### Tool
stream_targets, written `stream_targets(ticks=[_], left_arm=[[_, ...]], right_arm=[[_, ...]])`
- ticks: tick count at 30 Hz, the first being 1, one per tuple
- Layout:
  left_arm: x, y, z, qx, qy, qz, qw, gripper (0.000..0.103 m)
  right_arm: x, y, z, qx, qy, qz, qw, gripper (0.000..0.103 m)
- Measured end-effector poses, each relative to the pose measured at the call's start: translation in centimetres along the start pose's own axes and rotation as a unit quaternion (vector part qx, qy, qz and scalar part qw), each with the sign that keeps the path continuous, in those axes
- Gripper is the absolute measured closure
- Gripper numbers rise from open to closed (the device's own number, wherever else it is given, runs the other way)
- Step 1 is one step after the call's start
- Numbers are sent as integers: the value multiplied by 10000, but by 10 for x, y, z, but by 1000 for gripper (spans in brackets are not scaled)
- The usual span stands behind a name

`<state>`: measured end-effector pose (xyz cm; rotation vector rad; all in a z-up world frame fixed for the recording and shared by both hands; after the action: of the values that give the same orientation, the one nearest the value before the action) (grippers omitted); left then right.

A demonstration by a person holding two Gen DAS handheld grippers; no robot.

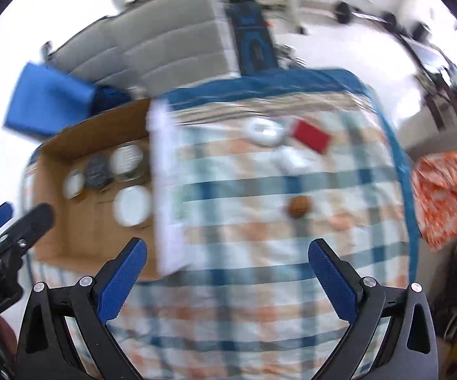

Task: Organize rigid objects
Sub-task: 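Move the right tool back toward the walnut on the table, then grasp the walnut with the right tool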

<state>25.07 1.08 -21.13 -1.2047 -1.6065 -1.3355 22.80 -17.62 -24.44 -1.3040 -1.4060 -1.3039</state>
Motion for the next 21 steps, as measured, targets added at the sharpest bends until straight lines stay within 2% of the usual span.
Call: stream_targets(ticks=[4, 8, 12, 14, 16, 17, 18, 21], left_arm=[[-43, 2, -13, 181, -84, 274, 9994, 0], [-77, 7, -27, 151, -15, 490, 9987, 0], [-101, 13, -36, 81, 112, 676, 9976, 0], [-105, 17, -40, 57, 114, 712, 9974, 0], [-106, 22, -46, -3, 137, 703, 9974, 0], [-105, 24, -51, -53, 133, 689, 9975, 0], [-105, 27, -56, -101, 123, 674, 9976, 0], [-108, 36, -75, -239, 49, 655, 9976, 0]], right_arm=[[-64, 11, -39, -403, -66, 408, 9983, 0], [-127, 16, -49, -662, 119, 884, 9938, 1], [-167, 16, -43, -739, 232, 1141, 9904, 15], [-184, 16, -41, -780, 227, 1281, 9884, 28], [-197, 13, -44, -780, 149, 1380, 9872, 49], [-197, 13, -46, -790, 132, 1339, 9878, 52], [-195, 13, -49, -798, 168, 1290, 9883, 59], [-187, 16, -65, -770, 241, 1197, 9895, 59]])
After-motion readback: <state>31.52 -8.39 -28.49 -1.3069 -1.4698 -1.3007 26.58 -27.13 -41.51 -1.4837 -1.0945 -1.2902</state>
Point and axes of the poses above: each gripper's, at about its wrist camera, not at the fingertips, and x roughly against the way its jaws point, z to its left, y to its top, the point moved 8 cm from there along -x, roughly the way its jaws point, and after that the axes turned 14 degrees about -y, right-handed, at the moved point
